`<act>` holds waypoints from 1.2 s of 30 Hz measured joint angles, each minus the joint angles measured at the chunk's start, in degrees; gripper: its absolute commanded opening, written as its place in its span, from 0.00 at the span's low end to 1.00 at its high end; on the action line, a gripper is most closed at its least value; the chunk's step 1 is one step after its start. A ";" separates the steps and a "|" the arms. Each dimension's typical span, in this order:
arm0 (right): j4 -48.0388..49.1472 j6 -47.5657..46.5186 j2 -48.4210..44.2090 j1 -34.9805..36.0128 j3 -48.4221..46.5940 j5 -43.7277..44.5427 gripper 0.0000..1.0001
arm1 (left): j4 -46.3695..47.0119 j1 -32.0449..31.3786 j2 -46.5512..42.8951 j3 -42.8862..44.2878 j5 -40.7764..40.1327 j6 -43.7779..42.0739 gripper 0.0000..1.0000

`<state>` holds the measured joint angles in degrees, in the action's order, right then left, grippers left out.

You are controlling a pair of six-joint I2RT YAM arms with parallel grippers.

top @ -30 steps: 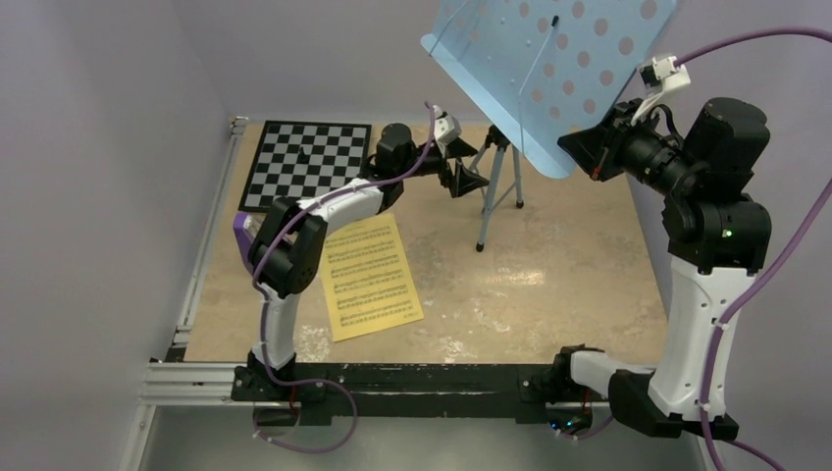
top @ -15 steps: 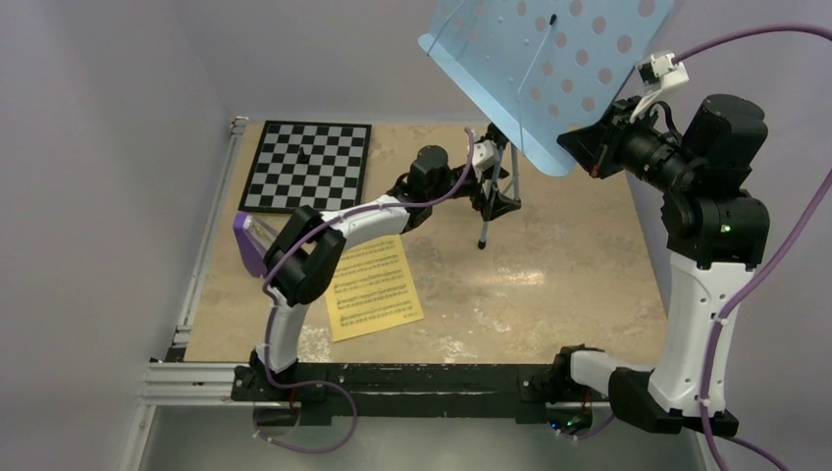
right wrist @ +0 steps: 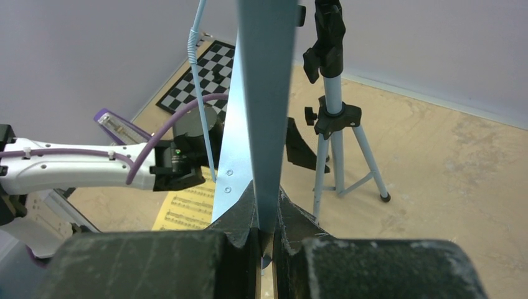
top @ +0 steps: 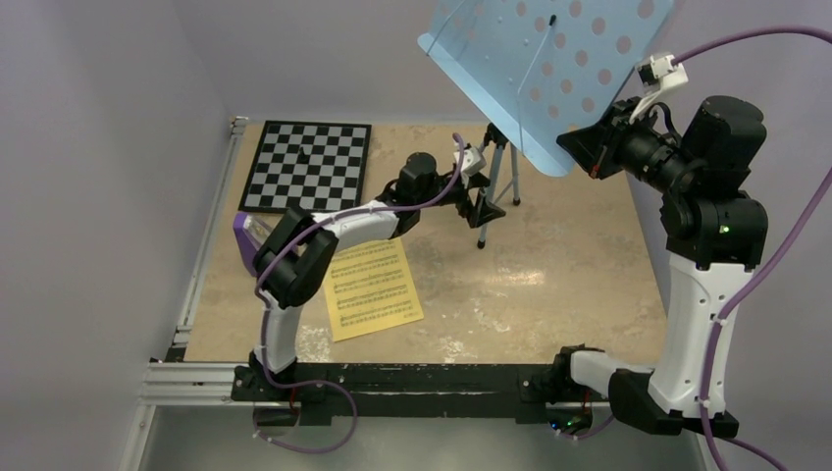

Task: Pack up the instrument practice props

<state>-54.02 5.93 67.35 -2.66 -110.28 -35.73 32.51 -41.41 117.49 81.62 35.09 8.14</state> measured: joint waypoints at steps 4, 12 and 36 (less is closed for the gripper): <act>0.07 0.02 -0.04 0.00 0.07 0.02 0.00 | -0.13 1.07 -5.73 -6.47 -0.61 -0.37 0.99; 0.20 -0.50 -0.28 0.02 0.48 -0.02 0.00 | 1.33 4.11 -14.01 -8.68 -1.84 -3.10 0.99; 0.37 -1.33 -0.35 0.00 0.79 -1.38 0.00 | 0.31 4.87 4.61 15.67 5.86 -0.63 0.68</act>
<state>-53.65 4.60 67.00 -2.66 -109.49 -37.10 32.82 -36.53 122.10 97.30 40.95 7.51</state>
